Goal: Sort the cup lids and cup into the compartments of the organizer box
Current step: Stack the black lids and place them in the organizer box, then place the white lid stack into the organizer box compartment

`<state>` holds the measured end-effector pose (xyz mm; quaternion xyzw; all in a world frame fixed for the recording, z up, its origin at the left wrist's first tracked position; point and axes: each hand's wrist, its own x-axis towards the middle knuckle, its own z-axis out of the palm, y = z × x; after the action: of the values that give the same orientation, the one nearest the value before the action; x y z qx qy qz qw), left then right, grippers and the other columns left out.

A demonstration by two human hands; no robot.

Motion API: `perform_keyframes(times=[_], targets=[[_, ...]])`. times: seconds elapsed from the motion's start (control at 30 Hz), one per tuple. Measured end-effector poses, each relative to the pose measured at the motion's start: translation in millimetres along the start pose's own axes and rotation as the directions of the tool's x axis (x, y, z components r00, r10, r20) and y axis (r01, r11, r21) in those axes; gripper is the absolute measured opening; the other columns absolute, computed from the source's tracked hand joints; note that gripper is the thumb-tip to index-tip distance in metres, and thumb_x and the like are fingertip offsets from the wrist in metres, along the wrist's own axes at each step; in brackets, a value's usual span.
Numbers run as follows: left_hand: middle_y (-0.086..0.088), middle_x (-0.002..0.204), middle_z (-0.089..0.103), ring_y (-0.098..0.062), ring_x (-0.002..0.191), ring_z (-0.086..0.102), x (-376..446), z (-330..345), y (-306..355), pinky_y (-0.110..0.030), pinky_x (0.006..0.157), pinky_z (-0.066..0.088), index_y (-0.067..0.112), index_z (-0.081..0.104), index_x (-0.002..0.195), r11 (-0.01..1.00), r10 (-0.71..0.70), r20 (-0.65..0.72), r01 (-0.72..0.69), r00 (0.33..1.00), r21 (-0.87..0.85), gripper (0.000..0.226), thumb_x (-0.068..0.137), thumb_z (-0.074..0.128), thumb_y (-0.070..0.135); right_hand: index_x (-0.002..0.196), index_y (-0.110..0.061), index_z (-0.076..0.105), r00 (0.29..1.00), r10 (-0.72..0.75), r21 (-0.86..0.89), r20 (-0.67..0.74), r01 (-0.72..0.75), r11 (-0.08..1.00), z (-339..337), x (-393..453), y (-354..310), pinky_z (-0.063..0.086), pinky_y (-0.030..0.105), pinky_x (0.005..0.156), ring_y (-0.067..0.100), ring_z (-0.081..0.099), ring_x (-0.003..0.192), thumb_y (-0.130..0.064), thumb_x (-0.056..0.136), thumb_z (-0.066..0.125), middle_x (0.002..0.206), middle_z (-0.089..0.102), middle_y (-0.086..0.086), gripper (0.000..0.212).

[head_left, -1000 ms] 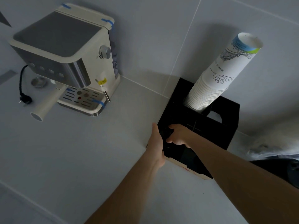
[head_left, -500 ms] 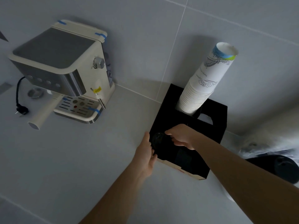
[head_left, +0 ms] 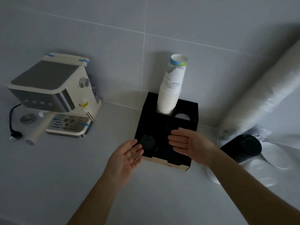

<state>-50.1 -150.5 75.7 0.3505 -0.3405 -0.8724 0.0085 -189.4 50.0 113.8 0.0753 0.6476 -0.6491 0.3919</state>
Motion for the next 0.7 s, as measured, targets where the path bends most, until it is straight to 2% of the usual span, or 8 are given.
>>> perform_keyframes(times=[0.17, 0.3, 0.57, 0.7], targets=[[-0.012, 0.113, 0.068, -0.025, 0.107, 0.064, -21.8, 5.8, -9.2, -0.036, 0.083, 0.049, 0.010, 0.063, 0.120, 1.000, 0.009, 0.046, -0.010, 0.999, 0.029, 0.034, 0.095, 0.049, 0.030, 0.115, -0.007, 0.068, 0.997, -0.069, 0.140, -0.028, 0.072, 0.988, -37.2, -52.1, 24.7, 0.052, 0.039, 0.094, 0.026, 0.069, 0.109, -0.022, 0.099, 0.047, 0.112, 0.076, 0.012, 0.030], [-0.013, 0.115, 0.068, -0.025, 0.107, 0.064, -30.4, 17.6, -19.5, -0.038, 0.088, 0.049, 0.010, 0.063, 0.119, 0.996, 0.014, 0.060, -0.019, 0.998, 0.081, 0.033, 0.096, 0.049, 0.029, 0.116, -0.004, 0.068, 0.990, -0.086, 0.166, -0.113, 0.104, 0.981, -70.0, -83.6, 47.4, 0.052, 0.043, 0.096, 0.029, 0.070, 0.109, -0.016, 0.097, 0.047, 0.114, 0.075, 0.014, 0.031], [-0.011, 0.108, 0.069, -0.025, 0.106, 0.064, -32.5, 48.0, -61.4, -0.039, 0.091, 0.049, 0.011, 0.065, 0.114, 0.983, -0.042, 0.076, 0.027, 0.996, 0.182, 0.031, 0.095, 0.052, 0.031, 0.117, -0.004, 0.068, 0.960, -0.090, 0.267, -0.264, 0.162, 0.950, -130.0, -128.2, 88.2, 0.053, 0.044, 0.094, 0.031, 0.071, 0.107, -0.020, 0.099, 0.049, 0.114, 0.075, 0.014, 0.030], [-0.011, 0.106, 0.069, -0.026, 0.105, 0.065, -35.2, 58.4, -91.2, -0.039, 0.088, 0.050, 0.010, 0.066, 0.113, 0.972, -0.095, 0.066, 0.078, 0.993, 0.221, 0.031, 0.094, 0.053, 0.031, 0.117, -0.004, 0.068, 0.940, -0.064, 0.338, -0.336, 0.184, 0.923, -160.5, -147.3, 110.8, 0.052, 0.046, 0.095, 0.033, 0.070, 0.108, -0.021, 0.097, 0.052, 0.114, 0.075, 0.015, 0.031]])
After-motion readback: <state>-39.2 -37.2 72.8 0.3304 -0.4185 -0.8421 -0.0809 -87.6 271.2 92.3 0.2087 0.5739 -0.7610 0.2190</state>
